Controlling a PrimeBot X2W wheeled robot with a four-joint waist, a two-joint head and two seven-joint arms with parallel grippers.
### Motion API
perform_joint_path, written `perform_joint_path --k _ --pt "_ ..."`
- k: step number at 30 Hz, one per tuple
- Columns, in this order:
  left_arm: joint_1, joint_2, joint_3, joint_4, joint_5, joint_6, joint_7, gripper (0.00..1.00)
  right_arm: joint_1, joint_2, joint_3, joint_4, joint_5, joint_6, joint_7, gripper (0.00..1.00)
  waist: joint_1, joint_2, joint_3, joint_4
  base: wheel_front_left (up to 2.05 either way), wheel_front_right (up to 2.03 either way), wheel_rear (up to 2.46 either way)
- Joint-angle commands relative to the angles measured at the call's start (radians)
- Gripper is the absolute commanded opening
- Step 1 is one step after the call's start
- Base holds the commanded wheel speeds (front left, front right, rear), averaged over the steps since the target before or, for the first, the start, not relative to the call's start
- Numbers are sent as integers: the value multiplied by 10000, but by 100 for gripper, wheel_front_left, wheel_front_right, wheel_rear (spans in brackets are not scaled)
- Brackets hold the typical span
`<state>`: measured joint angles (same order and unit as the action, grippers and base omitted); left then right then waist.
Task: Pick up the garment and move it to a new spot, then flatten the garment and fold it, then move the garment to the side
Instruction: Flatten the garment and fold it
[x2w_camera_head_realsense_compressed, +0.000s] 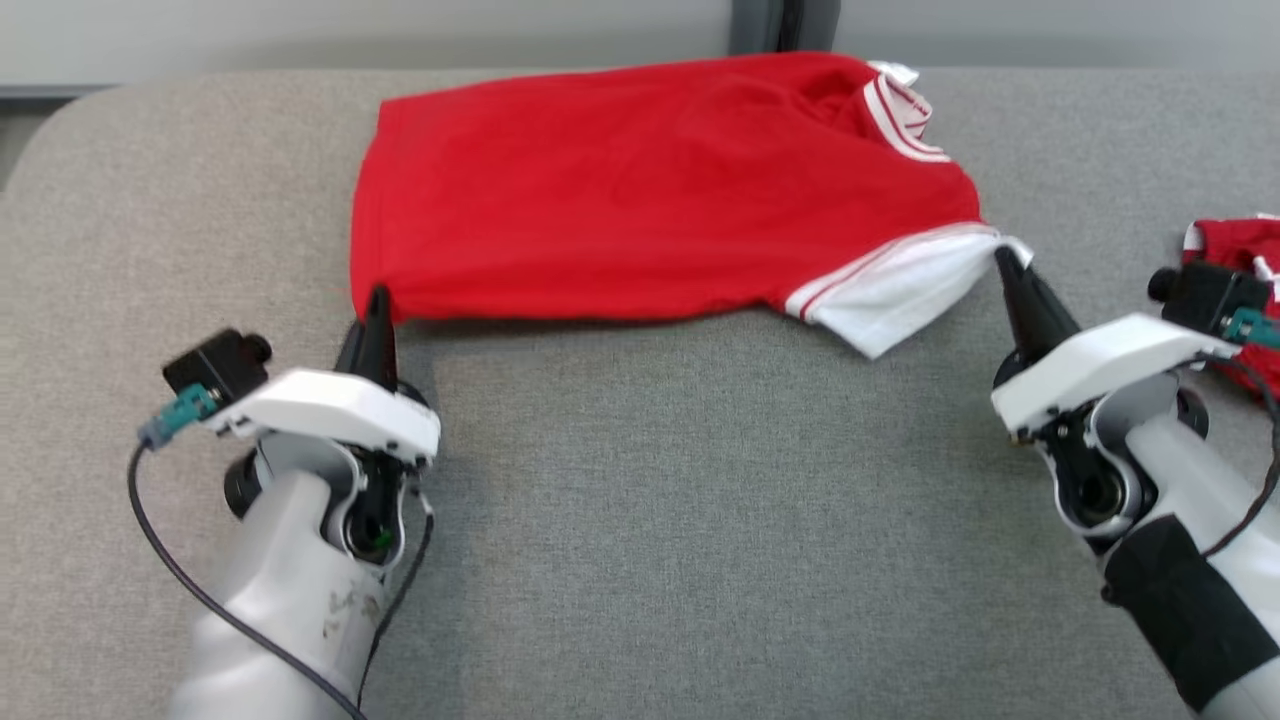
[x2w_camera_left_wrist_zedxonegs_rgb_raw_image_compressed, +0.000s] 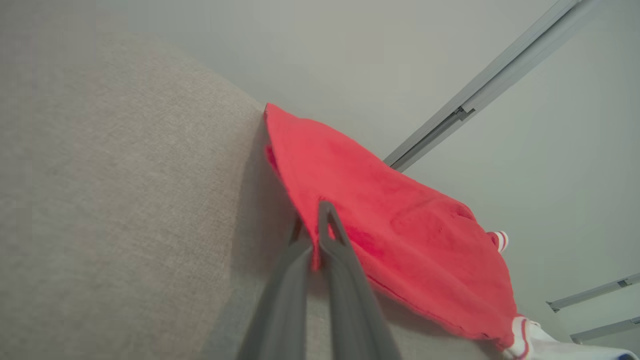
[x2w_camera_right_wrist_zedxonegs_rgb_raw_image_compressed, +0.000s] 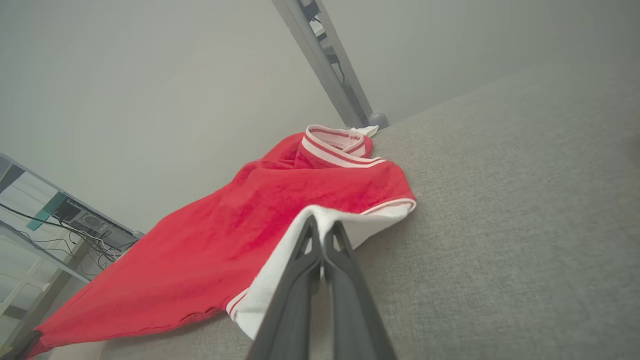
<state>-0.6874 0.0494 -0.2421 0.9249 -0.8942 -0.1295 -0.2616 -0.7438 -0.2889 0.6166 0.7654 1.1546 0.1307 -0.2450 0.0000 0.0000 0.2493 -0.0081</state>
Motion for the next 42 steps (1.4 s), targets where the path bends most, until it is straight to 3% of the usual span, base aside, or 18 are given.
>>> perform_joint_path --k 1,6,12,24,34,42 --pt "155 31 -72 60 -95 -15 -38 0 172 -88 88 -54 98 3 65 0 0 0 -200 48 0 0 0" --pt "787 40 -469 245 -484 -16 -38 0 941 -336 607 -317 1163 3 22 0 0 0 -721 51 0 0 0" --pt "1488 42 -469 127 73 -16 -40 0 1597 -529 962 -634 1866 3 -28 0 0 0 -1187 22 0 0 0" --pt "3187 31 864 -768 1225 -16 -38 0 2916 -877 1058 -1533 3019 3 -73 0 0 0 -2095 -196 0 0 0" --pt "4483 42 1050 -1770 3161 -16 -38 0 3844 -1126 1228 -2330 3399 3 30 0 0 0 -2394 -407 0 0 0" --pt "5157 42 1348 -2338 3410 -16 -38 0 4445 -1422 1229 -2801 3433 3 -16 0 0 0 -2434 -489 0 0 0"
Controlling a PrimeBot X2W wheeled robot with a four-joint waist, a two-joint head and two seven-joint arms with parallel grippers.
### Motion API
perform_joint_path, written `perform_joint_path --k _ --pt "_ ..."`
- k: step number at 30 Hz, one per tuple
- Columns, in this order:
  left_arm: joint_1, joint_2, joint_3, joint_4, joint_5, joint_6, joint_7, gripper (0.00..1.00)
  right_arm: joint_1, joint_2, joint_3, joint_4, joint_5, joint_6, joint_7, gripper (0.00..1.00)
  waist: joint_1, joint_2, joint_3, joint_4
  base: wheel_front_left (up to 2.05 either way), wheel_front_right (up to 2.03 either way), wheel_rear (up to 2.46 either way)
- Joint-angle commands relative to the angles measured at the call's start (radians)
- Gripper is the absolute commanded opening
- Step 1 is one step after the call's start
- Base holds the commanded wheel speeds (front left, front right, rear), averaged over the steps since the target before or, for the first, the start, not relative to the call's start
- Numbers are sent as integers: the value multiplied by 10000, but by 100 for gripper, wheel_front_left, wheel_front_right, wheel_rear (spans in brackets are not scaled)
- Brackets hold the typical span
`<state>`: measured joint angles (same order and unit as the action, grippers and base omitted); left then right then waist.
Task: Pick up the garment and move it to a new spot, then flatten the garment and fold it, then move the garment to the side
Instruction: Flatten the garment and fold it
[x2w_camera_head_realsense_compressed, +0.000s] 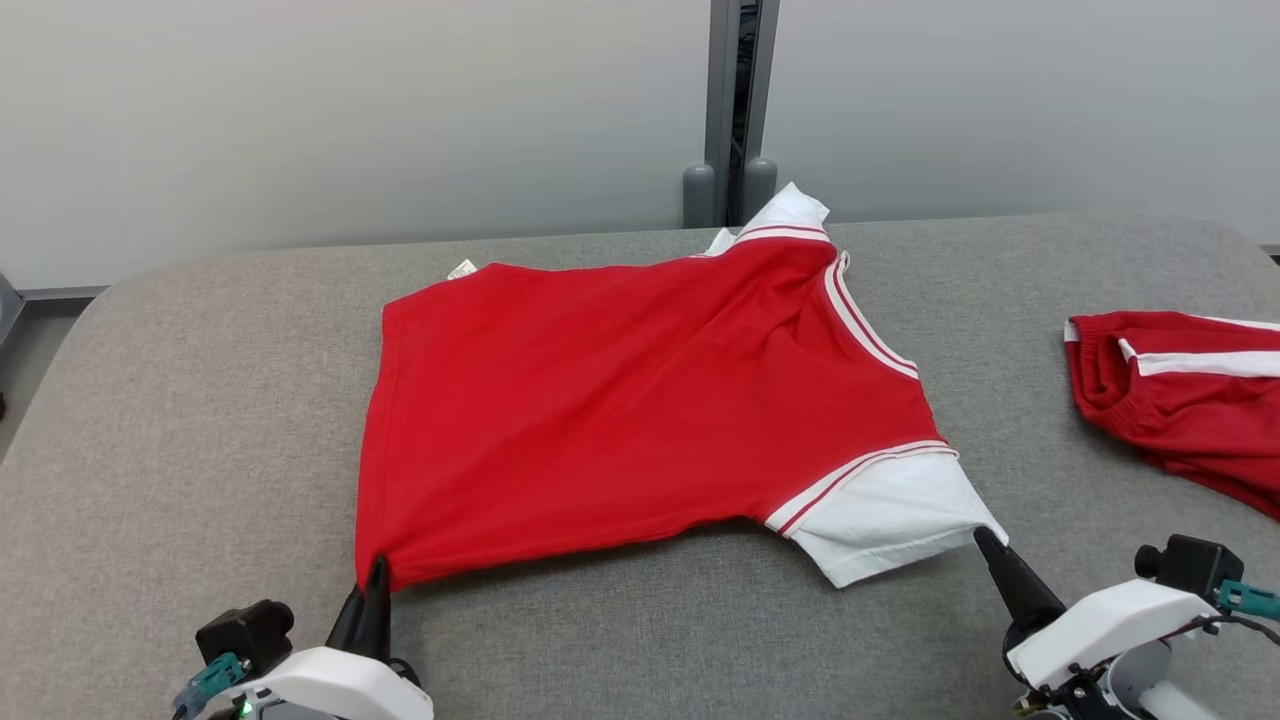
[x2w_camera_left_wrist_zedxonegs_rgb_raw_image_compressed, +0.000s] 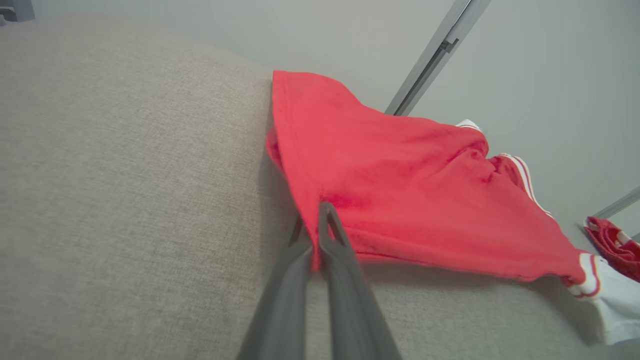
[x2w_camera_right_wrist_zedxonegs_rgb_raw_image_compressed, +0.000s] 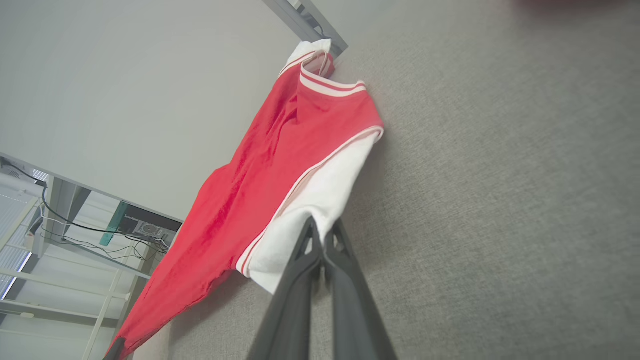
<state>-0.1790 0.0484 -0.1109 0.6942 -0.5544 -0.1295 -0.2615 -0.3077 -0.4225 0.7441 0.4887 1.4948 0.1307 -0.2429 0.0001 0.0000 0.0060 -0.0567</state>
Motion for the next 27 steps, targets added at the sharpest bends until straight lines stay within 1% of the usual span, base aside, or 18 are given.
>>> perform_joint_path --k 1,6,10,14,18,22,27 --pt "121 47 85 -73 -1 -16 -42 0 138 -116 -58 -71 27 3 -38 0 -1 0 -5 -10 0 0 0" --pt "343 51 267 -262 -48 -16 -42 0 396 -206 -135 -255 128 3 -46 0 -1 0 -53 -26 0 0 0" --pt "462 51 410 -777 331 -16 -42 0 477 -331 -345 -1021 136 3 -115 0 -1 0 -78 -21 0 0 0" --pt "600 50 502 -1576 609 -16 -42 0 568 -511 -639 -1742 2 3 -172 0 -1 0 -92 -4 0 0 0" --pt "738 53 598 -2146 490 -16 -40 0 709 -591 -886 -2173 4 3 -184 0 -1 0 -89 54 0 0 0" --pt "878 50 522 -2245 398 -14 -42 0 932 -657 -997 -2365 -26 3 -194 0 -1 0 -103 94 0 0 0" --pt "1128 50 468 -1954 394 -9 -42 0 1256 -739 -1120 -2430 236 3 -58 0 -1 0 -121 90 0 0 0"
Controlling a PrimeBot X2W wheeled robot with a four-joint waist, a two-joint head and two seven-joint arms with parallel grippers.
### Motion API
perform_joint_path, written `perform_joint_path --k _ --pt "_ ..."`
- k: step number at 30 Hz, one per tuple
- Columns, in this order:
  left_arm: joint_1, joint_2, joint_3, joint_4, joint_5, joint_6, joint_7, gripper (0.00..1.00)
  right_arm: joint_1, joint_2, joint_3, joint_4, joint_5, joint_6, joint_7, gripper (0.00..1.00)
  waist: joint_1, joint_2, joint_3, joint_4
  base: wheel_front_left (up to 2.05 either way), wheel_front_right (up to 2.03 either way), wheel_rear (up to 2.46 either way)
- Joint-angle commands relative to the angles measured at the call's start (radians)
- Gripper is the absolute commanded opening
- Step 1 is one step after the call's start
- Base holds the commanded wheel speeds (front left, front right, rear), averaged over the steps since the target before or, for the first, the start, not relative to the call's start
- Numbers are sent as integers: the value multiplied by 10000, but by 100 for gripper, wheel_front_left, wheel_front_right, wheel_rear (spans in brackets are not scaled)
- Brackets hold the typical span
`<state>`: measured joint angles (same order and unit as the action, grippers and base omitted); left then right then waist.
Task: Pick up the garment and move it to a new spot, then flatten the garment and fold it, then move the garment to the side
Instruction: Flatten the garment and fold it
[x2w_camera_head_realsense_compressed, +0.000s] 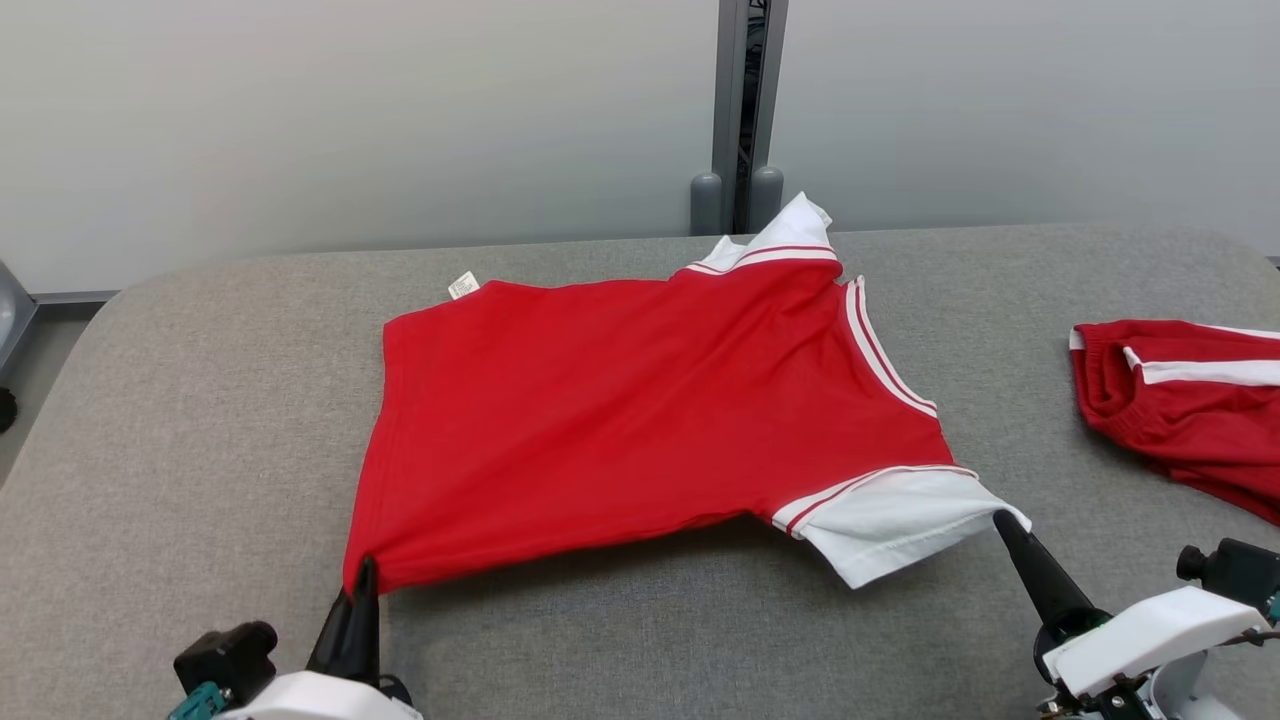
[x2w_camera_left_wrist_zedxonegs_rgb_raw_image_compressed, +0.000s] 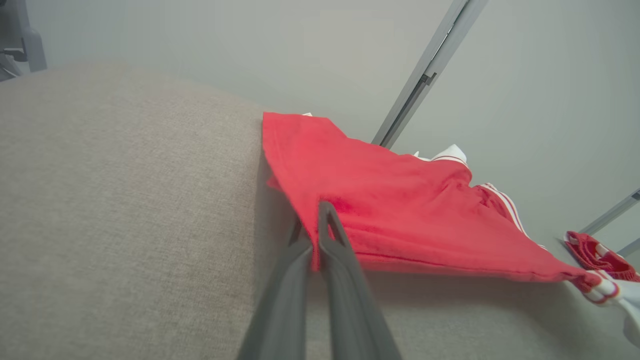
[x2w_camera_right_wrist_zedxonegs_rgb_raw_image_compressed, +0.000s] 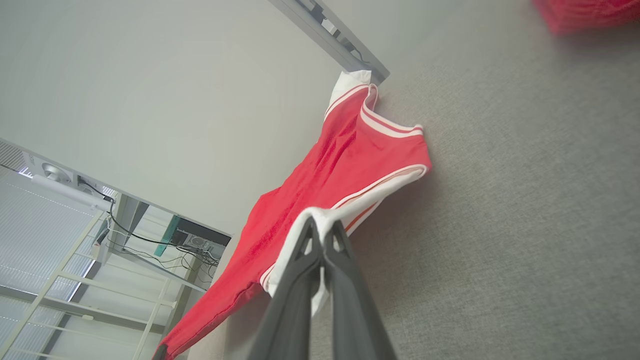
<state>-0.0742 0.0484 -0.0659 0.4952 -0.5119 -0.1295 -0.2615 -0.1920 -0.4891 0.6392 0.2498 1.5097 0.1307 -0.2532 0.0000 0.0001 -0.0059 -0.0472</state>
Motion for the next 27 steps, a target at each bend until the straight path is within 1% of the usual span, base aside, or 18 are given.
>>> perform_joint_path --k 1,10,14,19,27 --pt "141 51 20 109 -101 2 -42 0 165 -94 -95 -90 147 3 55 0 0 -1 -1 -19 0 0 0" --pt "522 53 144 168 -322 70 -42 0 653 -415 -244 -707 466 3 340 0 0 -1 33 -60 0 0 0" --pt "699 48 -113 356 -363 78 -40 0 909 -646 -62 -646 532 3 709 0 0 -1 66 -59 0 0 0" --pt "828 51 -348 564 -100 69 -42 0 1057 -760 141 -501 661 3 1170 0 0 -1 95 -53 0 0 0" --pt "1179 51 -235 383 544 57 -40 0 1317 -1022 561 -1012 823 4 1905 0 0 -1 60 -39 0 0 0"
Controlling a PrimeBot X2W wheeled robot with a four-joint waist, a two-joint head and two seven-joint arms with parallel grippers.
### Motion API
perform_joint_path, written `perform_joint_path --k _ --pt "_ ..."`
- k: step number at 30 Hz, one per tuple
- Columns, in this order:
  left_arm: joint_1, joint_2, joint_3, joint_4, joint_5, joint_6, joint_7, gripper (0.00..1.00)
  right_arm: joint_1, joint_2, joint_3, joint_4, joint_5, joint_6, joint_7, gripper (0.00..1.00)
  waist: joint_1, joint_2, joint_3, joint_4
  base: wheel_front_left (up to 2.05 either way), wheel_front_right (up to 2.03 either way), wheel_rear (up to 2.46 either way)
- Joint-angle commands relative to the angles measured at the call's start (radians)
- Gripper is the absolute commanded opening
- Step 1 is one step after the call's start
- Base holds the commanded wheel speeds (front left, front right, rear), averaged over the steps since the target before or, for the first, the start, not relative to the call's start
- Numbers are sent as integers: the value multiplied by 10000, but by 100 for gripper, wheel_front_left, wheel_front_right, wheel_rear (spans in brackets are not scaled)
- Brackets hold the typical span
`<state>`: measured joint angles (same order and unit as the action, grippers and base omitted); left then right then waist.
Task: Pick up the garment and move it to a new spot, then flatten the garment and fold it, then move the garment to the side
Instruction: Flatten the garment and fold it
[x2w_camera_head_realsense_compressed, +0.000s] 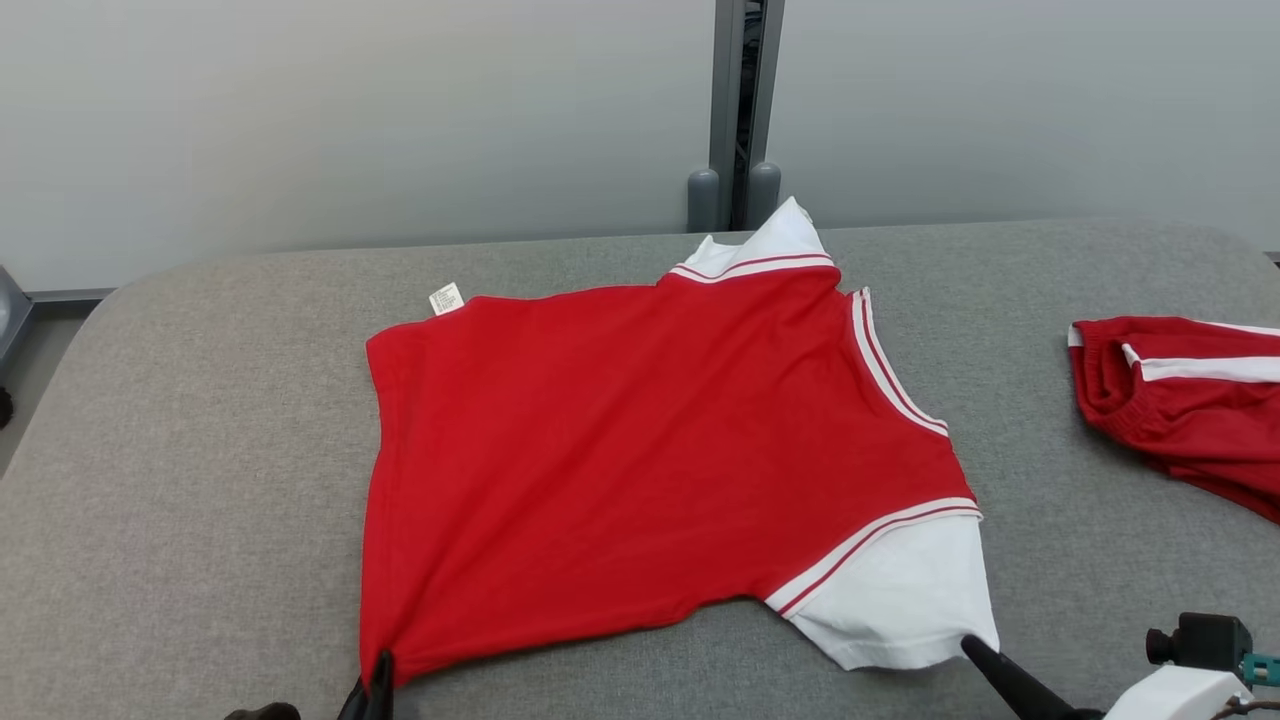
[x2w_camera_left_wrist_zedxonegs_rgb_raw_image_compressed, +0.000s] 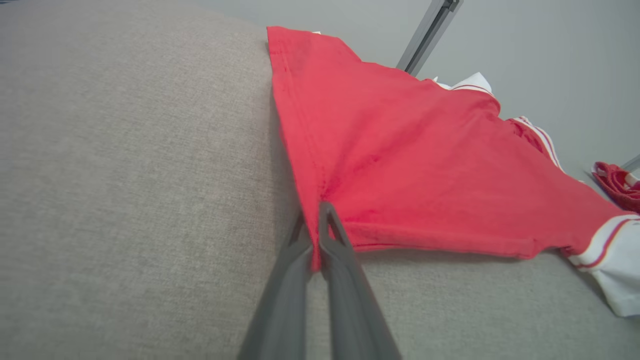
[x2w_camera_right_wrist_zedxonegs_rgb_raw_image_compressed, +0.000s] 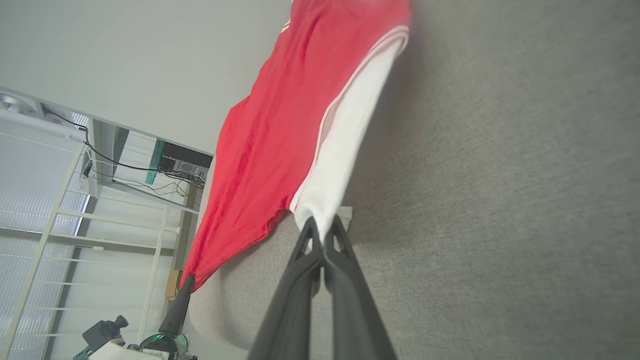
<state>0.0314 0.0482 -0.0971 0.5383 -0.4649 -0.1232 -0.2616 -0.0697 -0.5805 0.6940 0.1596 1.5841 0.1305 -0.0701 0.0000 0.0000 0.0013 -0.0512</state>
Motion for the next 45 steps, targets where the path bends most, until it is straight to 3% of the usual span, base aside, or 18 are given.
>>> perform_joint_path --k 1,14,30,45 --pt "162 58 141 -121 89 14 -40 0 150 -159 54 -179 127 6 144 0 0 0 -21 -1 0 0 0" --pt "670 53 747 -990 293 33 -39 0 552 -857 147 -1048 771 6 282 0 0 0 -165 -81 0 0 0" --pt "1277 53 775 -1252 623 -60 -40 0 752 -1673 725 -2026 1308 6 299 0 0 0 -289 -79 0 0 0" --pt "740 52 679 -1298 244 -77 -40 0 -95 -2111 1057 -2031 1697 6 -319 0 0 0 -146 3 0 0 0"
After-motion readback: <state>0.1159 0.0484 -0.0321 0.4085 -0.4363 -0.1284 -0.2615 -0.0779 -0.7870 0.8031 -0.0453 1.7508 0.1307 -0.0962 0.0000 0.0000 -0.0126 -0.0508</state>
